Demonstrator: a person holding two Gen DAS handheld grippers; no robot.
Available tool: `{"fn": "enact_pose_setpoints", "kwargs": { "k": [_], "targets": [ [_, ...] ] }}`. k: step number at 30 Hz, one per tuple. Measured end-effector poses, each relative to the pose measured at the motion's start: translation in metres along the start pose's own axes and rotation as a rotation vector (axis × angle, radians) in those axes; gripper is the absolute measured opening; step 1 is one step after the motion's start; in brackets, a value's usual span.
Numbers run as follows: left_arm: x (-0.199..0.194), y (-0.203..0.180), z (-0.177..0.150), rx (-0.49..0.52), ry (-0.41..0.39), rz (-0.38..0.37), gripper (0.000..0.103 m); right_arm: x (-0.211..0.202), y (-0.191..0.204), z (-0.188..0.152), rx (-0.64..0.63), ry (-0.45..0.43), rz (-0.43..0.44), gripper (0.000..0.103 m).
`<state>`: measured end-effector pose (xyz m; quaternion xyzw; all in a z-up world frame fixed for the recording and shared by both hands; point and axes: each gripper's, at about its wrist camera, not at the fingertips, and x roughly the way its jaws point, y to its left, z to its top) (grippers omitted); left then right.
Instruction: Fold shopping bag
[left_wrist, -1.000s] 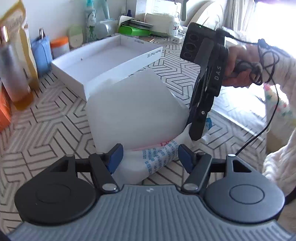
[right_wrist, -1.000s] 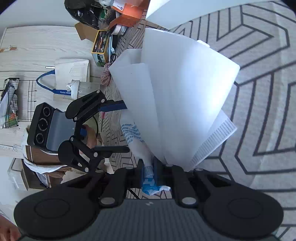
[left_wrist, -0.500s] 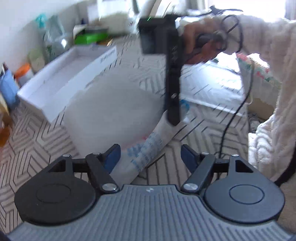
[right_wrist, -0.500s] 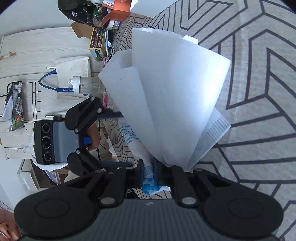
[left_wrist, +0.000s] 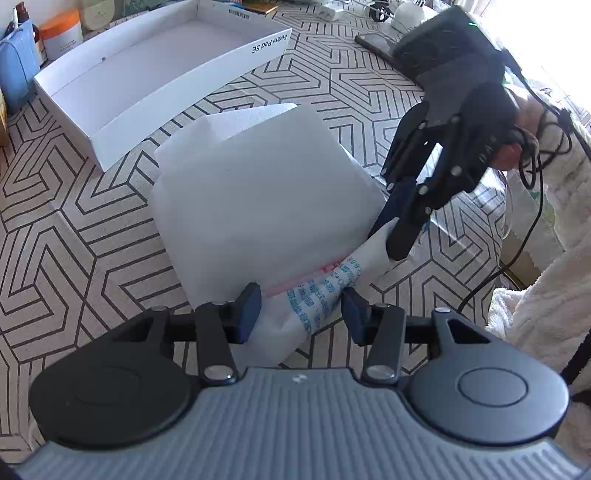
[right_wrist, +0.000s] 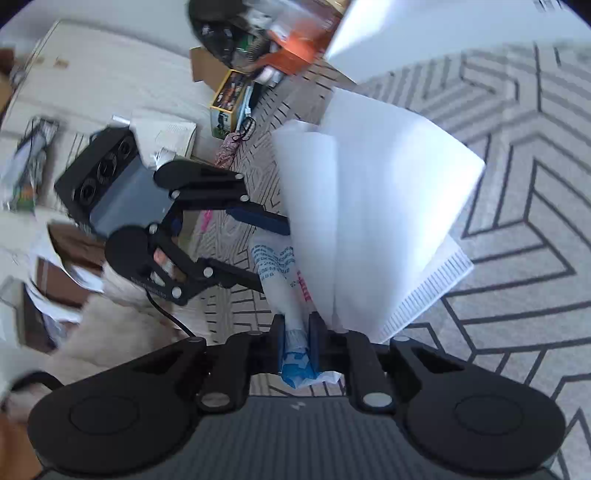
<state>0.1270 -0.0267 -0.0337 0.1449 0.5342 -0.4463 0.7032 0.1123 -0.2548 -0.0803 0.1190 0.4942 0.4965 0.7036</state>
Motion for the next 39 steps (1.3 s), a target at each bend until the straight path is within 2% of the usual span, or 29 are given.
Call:
{"fn": "enact_pose_setpoints", "kwargs": {
  "k": [2, 4, 7, 10, 12, 13, 15, 16, 17, 19, 21, 22, 25, 28, 30, 32, 35, 39],
  "targets": [
    [0.001, 0.002, 0.004, -0.013, 0.018, -0.010, 0.047, -0.006, 0.039, -0.010, -0.202, -0.074, -0.166, 0.027],
    [0.002, 0.004, 0.007, -0.024, 0.036, -0.022, 0.047, -0.007, 0.068, -0.023, -0.374, -0.130, -0.266, 0.029],
    [0.003, 0.003, 0.010, -0.023, 0.055, -0.022, 0.047, 0.007, 0.110, -0.042, -0.662, -0.128, -0.399, 0.031],
    [0.003, -0.001, 0.009, -0.004, 0.061, -0.007, 0.047, 0.028, 0.122, -0.047, -0.807, -0.080, -0.484, 0.032],
    [0.002, -0.002, 0.008, -0.004, 0.057, -0.004, 0.047, 0.044, 0.120, -0.044, -0.846, -0.047, -0.526, 0.032],
    [0.002, -0.002, 0.008, -0.005, 0.055, -0.005, 0.047, 0.051, 0.116, -0.040, -0.828, -0.026, -0.529, 0.030],
    [0.001, -0.001, 0.007, -0.010, 0.051, -0.009, 0.047, 0.053, 0.103, -0.032, -0.734, -0.016, -0.488, 0.020],
    [0.000, 0.000, 0.007, -0.010, 0.047, -0.014, 0.047, 0.047, 0.089, -0.023, -0.599, -0.024, -0.423, 0.018],
    [0.000, 0.002, 0.007, -0.009, 0.042, -0.021, 0.047, 0.036, 0.067, -0.010, -0.386, -0.038, -0.320, 0.016],
    [0.000, 0.005, 0.005, -0.016, 0.028, -0.046, 0.047, 0.021, 0.032, 0.001, -0.131, -0.040, -0.182, 0.015],
    [-0.006, 0.010, 0.002, -0.036, -0.003, -0.070, 0.047, 0.014, -0.016, 0.010, 0.171, -0.014, -0.007, 0.013],
    [-0.009, 0.012, 0.002, -0.045, -0.017, -0.069, 0.047, 0.013, -0.032, 0.013, 0.275, -0.001, 0.051, 0.012],
    [-0.027, 0.010, -0.002, -0.065, -0.082, -0.027, 0.047, 0.017, -0.046, 0.020, 0.360, 0.045, 0.087, 0.012],
    [-0.044, 0.005, -0.008, -0.071, -0.159, 0.009, 0.048, 0.019, -0.047, 0.025, 0.373, 0.073, 0.078, 0.011],
    [-0.051, -0.002, -0.013, -0.063, -0.205, 0.060, 0.049, 0.021, -0.050, 0.026, 0.395, 0.078, 0.089, 0.011],
    [-0.046, -0.015, -0.015, -0.018, -0.209, 0.152, 0.049, 0.021, -0.055, 0.023, 0.425, 0.075, 0.108, 0.011],
    [-0.031, -0.029, -0.017, 0.034, -0.202, 0.249, 0.049, 0.020, -0.063, 0.019, 0.480, 0.063, 0.145, 0.011],
    [-0.014, -0.028, -0.011, -0.025, -0.162, 0.298, 0.050, 0.023, -0.070, 0.018, 0.515, 0.051, 0.174, 0.010]
  ]
}}
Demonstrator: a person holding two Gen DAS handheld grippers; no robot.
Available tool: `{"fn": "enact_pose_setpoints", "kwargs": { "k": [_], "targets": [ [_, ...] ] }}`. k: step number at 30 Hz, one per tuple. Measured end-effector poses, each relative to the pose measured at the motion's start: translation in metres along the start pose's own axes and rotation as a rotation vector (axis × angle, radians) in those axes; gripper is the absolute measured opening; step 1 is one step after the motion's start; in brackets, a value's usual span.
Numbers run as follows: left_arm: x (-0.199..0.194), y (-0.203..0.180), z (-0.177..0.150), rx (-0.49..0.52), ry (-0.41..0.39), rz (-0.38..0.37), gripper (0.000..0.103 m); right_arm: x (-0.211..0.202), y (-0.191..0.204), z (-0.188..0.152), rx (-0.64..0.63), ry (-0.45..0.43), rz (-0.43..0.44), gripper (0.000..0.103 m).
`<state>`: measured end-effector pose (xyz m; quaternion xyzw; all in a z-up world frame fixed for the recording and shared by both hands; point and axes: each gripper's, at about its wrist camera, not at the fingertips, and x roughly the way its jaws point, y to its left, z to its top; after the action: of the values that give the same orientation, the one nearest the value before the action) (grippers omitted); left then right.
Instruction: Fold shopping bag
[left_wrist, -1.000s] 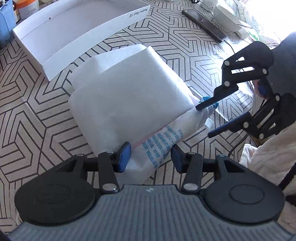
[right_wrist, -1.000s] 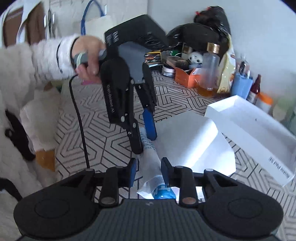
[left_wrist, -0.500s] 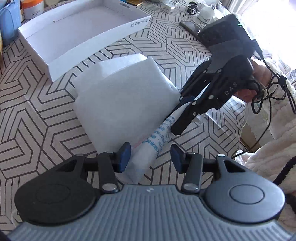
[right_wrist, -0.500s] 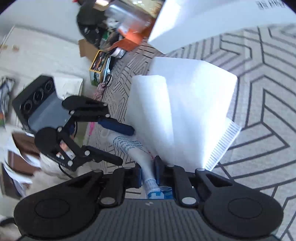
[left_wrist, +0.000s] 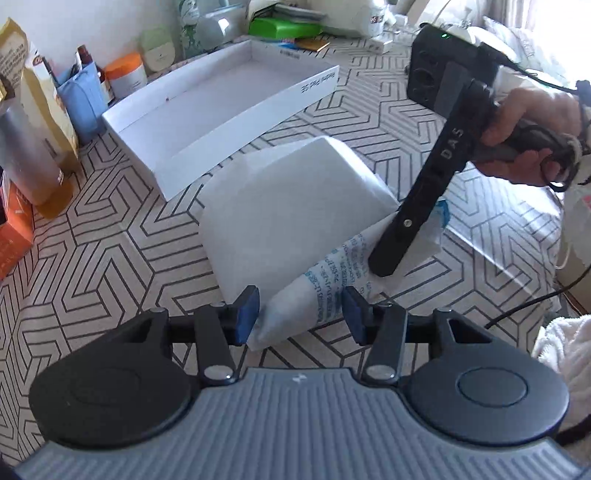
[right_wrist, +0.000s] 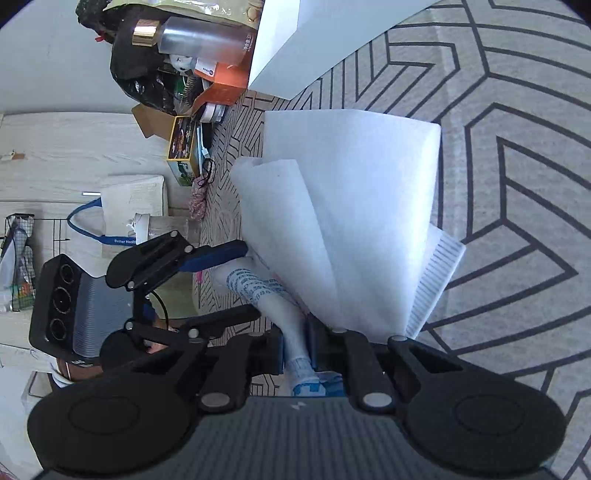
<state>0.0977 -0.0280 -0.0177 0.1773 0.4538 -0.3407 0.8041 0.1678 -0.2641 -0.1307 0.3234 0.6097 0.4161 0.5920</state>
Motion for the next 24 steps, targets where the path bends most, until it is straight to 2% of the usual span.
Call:
{"fn": "enact_pose_setpoints", "kwargs": {
  "k": [6, 7, 14, 15, 17, 21, 24],
  "targets": [
    [0.008, 0.026, 0.010, -0.136, 0.017, -0.099, 0.051, -0.001, -0.004, 0.000, 0.010, -0.011, 0.016, 0.010],
    [0.009, 0.027, 0.011, -0.135, 0.016, -0.103, 0.051, -0.001, -0.005, 0.000, 0.016, -0.016, 0.019, 0.010],
    [-0.003, 0.002, 0.013, -0.048, -0.006, -0.015, 0.051, -0.003, -0.006, -0.001, 0.001, -0.020, 0.021, 0.010],
    [-0.008, -0.002, 0.013, -0.024, -0.019, -0.014, 0.052, -0.002, -0.006, -0.001, 0.001, -0.021, 0.022, 0.010],
    [-0.015, -0.003, 0.017, -0.043, -0.043, -0.068, 0.052, -0.002, -0.006, -0.001, -0.002, -0.022, 0.026, 0.010],
    [-0.002, -0.010, 0.024, -0.010, -0.021, 0.003, 0.050, -0.002, -0.007, -0.001, -0.001, -0.021, 0.032, 0.010],
    [0.013, -0.004, 0.025, -0.023, -0.005, 0.013, 0.051, -0.002, -0.007, 0.000, 0.000, -0.023, 0.030, 0.009]
  ]
}}
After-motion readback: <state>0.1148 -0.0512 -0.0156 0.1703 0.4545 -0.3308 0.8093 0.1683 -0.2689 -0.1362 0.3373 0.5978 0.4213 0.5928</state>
